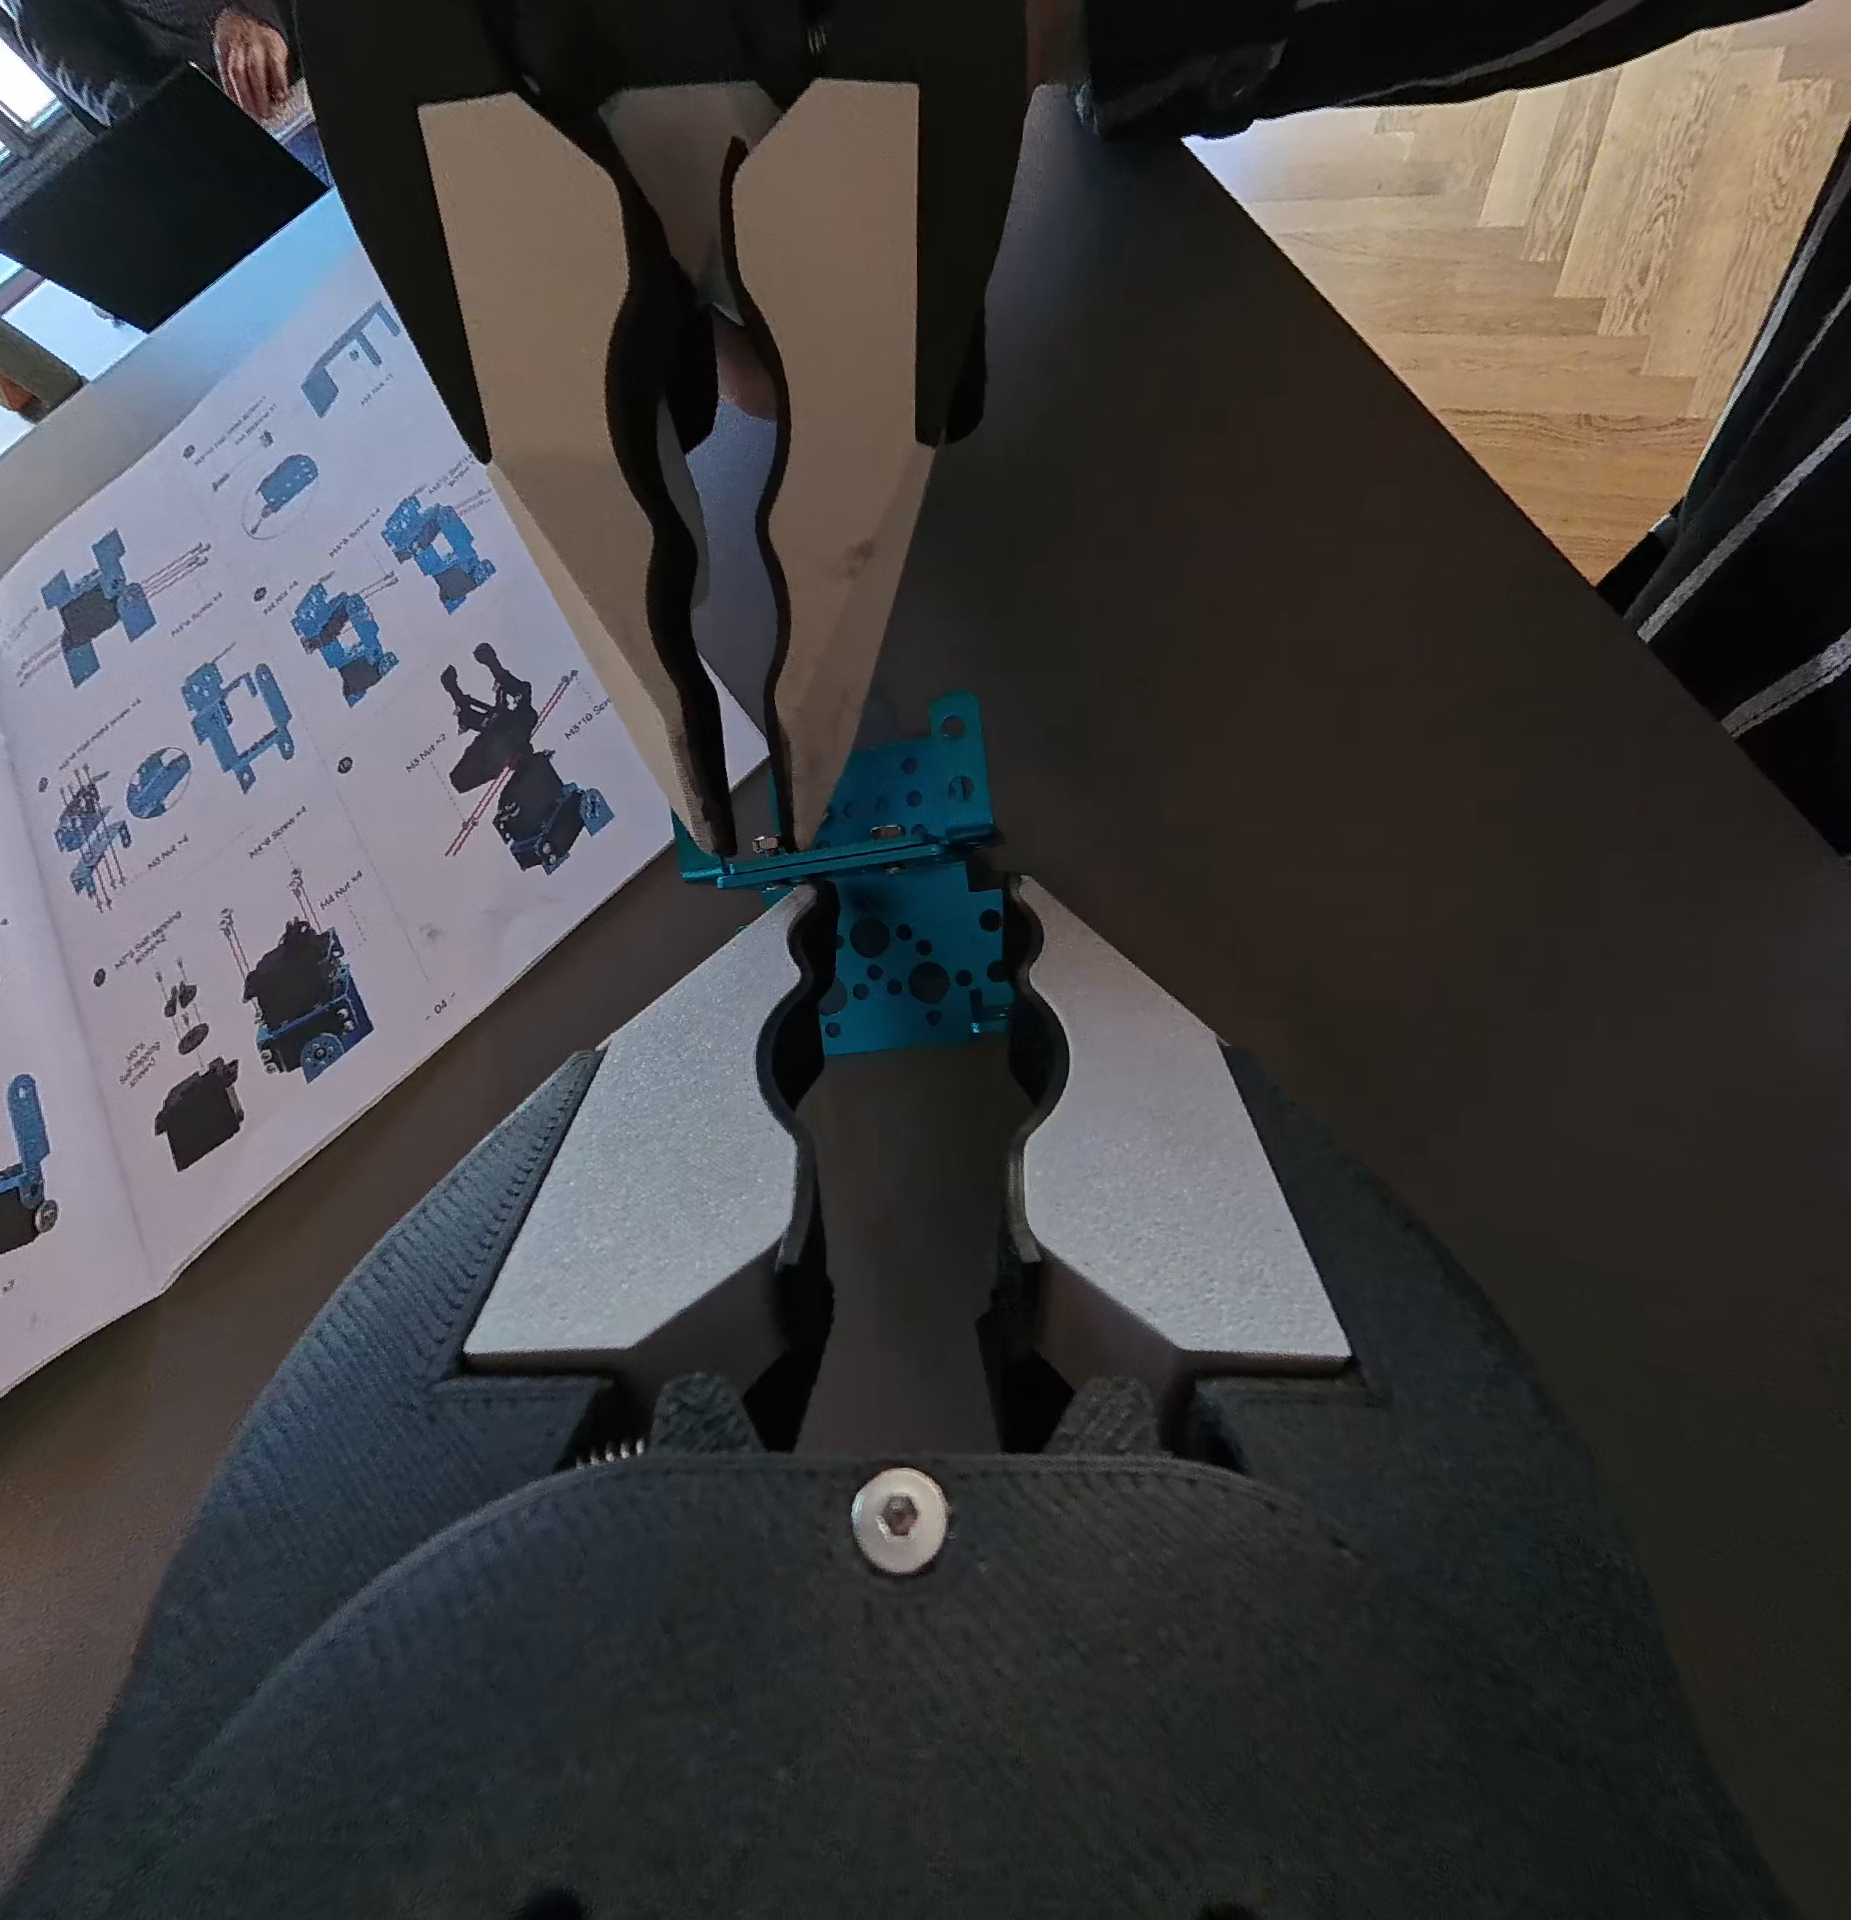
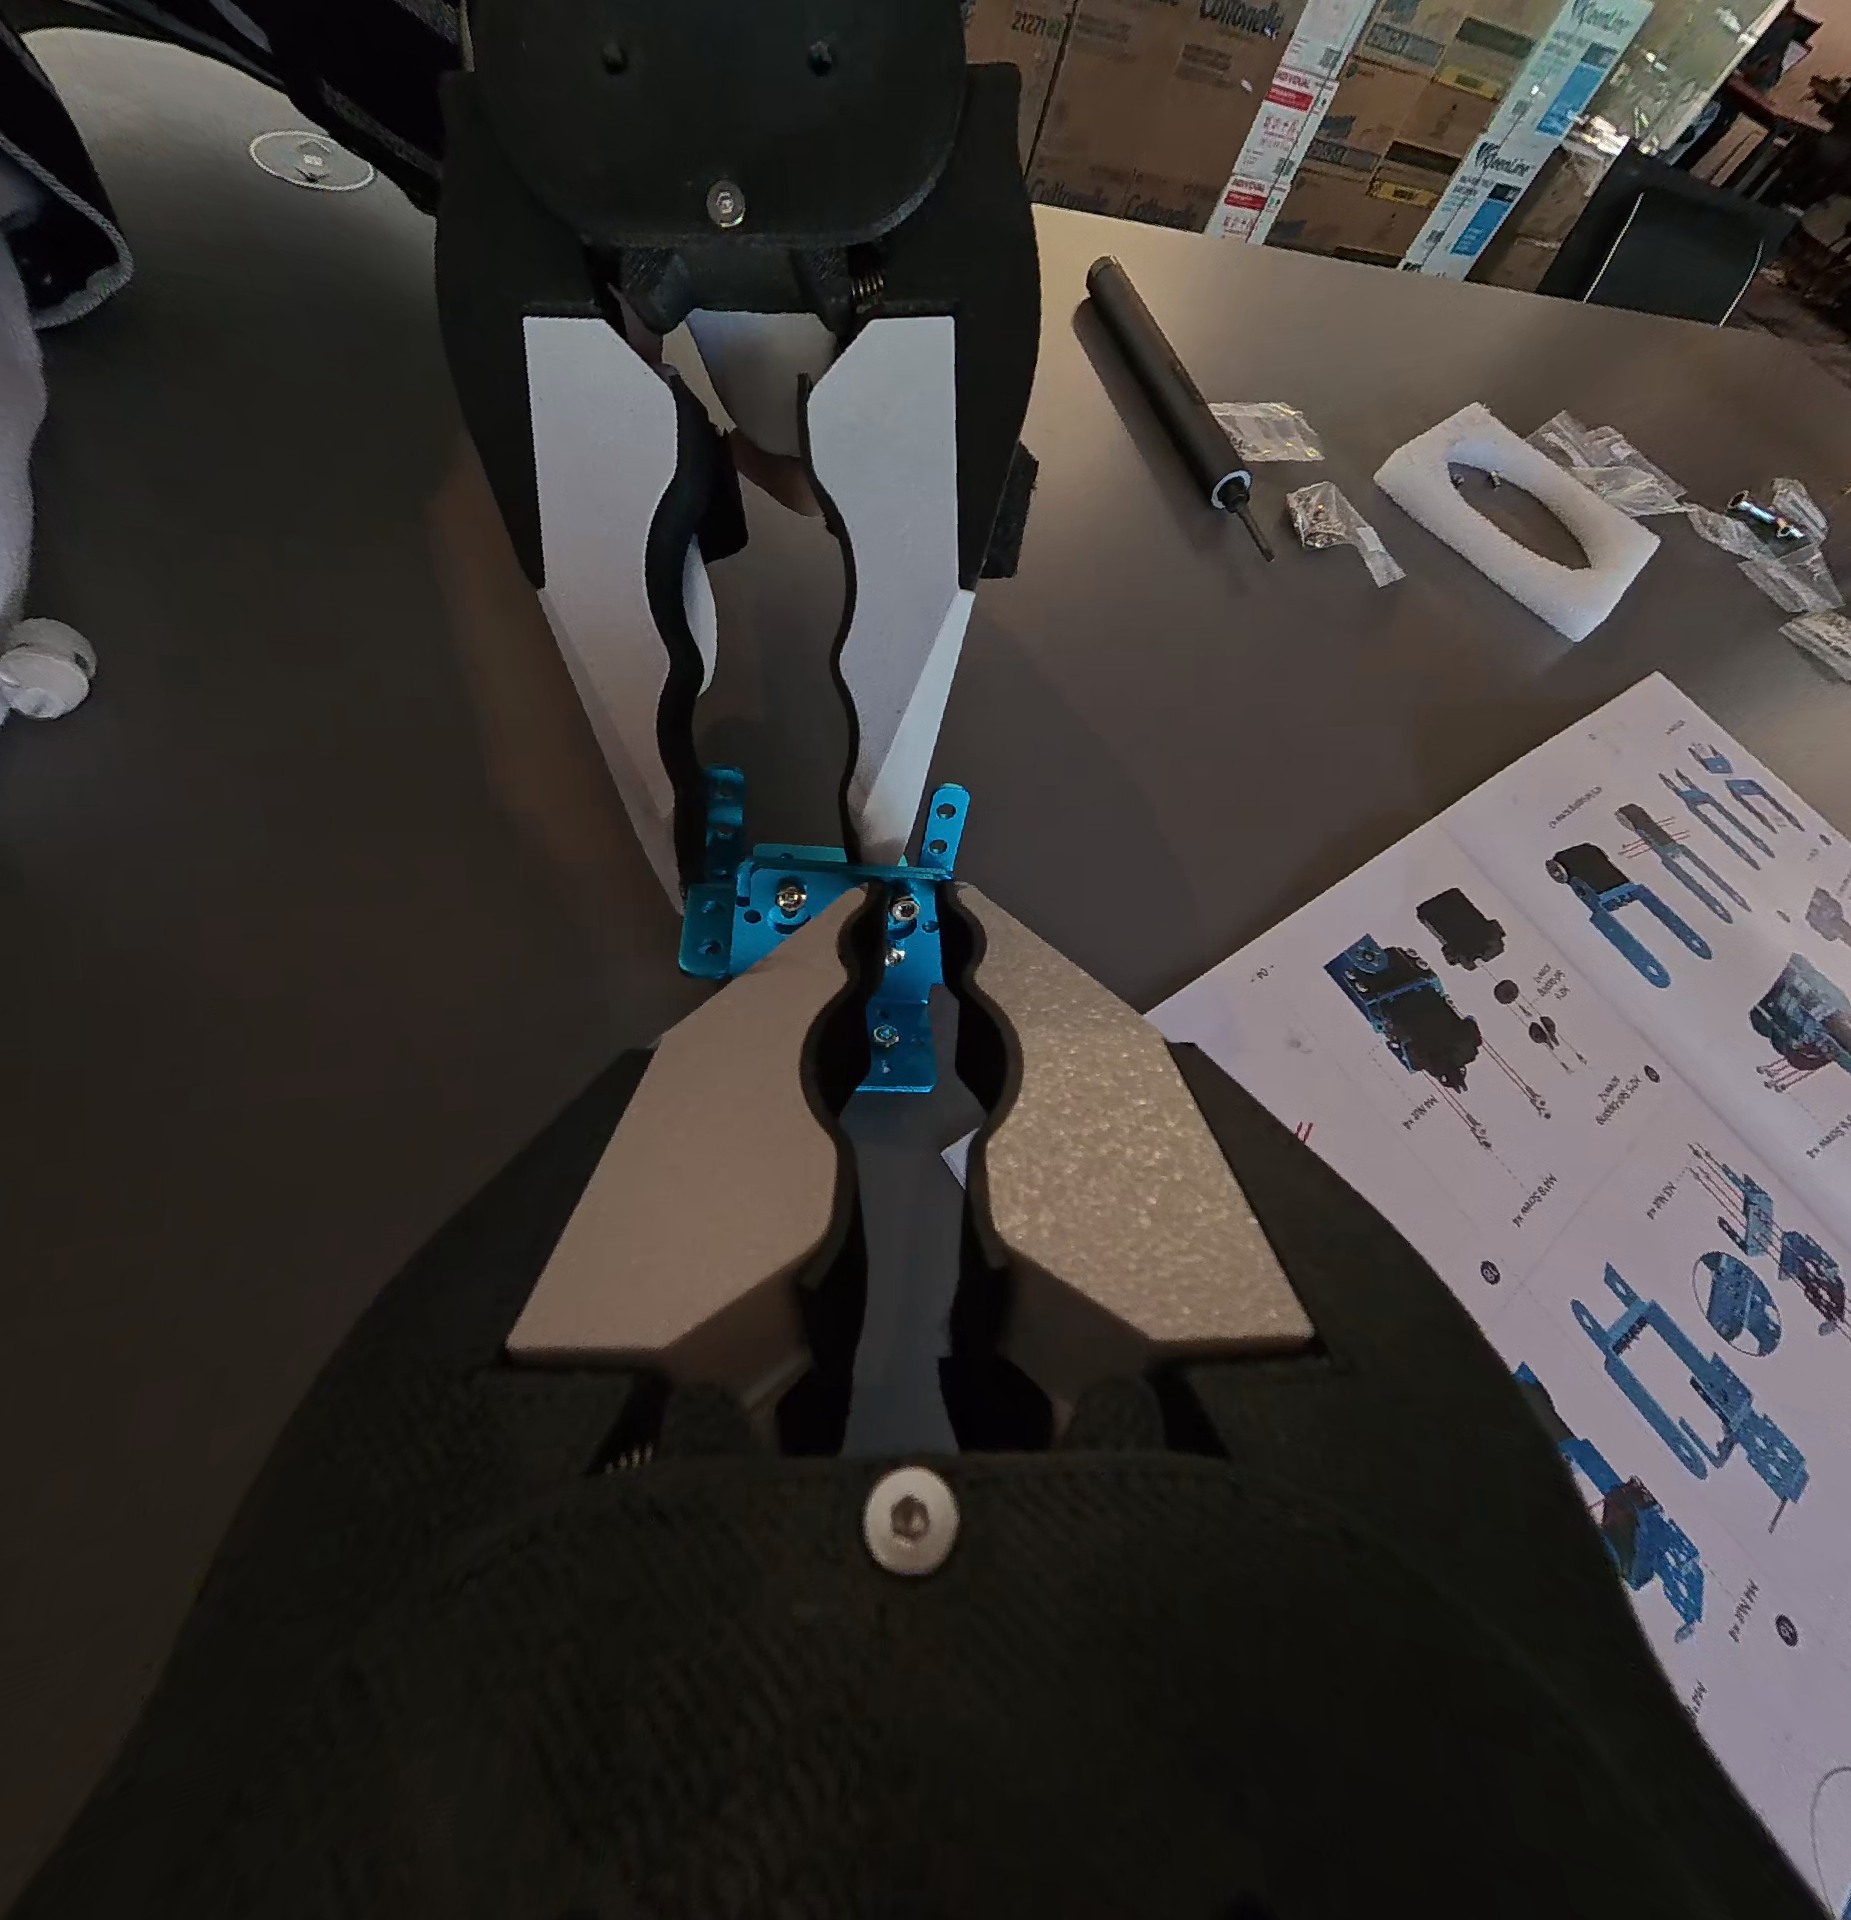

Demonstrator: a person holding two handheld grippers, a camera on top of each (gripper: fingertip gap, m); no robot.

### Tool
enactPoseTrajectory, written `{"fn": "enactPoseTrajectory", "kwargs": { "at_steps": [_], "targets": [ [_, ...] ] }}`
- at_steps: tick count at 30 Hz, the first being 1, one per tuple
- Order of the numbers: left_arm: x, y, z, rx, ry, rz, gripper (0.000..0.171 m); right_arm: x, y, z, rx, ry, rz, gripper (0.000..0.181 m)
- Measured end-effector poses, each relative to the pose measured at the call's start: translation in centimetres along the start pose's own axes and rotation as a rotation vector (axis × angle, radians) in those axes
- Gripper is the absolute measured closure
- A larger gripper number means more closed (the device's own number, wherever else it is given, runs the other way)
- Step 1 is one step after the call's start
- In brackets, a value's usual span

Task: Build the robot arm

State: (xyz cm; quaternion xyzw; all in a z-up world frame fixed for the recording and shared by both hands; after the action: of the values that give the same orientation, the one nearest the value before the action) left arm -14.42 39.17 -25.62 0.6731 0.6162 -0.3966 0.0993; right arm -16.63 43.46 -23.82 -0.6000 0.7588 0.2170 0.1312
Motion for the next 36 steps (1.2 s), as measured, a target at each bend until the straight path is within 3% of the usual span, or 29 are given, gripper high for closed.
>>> {"fn": "enactPoseTrajectory", "kwargs": {
  "at_steps": [26,29,36],
  "targets": [
    [0.2,0.0,0.0,-0.001,0.001,0.002,0.14,-1.4,1.1,-0.8,0.061,0.108,0.012,0.167],
    [0.2,0.0,-0.1,0.003,0.001,0.003,0.14,-1.2,1.0,-0.1,0.077,0.066,-0.009,0.156],
    [0.2,-0.1,0.0,-0.002,0.001,0.002,0.139,-0.3,0.7,0.3,0.097,0.014,-0.04,0.156]
  ]
}}
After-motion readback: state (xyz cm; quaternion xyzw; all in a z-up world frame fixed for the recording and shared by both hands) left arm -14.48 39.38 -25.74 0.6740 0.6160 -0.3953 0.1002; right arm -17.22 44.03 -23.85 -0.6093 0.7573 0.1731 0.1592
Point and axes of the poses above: each gripper's, where its closed fingertips meet, x out along the fingers, z out of its underside, y = z × x across the jaws, the point moved 3 cm from there along -x, back along the fingers, and after that the axes turned 6 degrees about x, right-handed, at the moved point
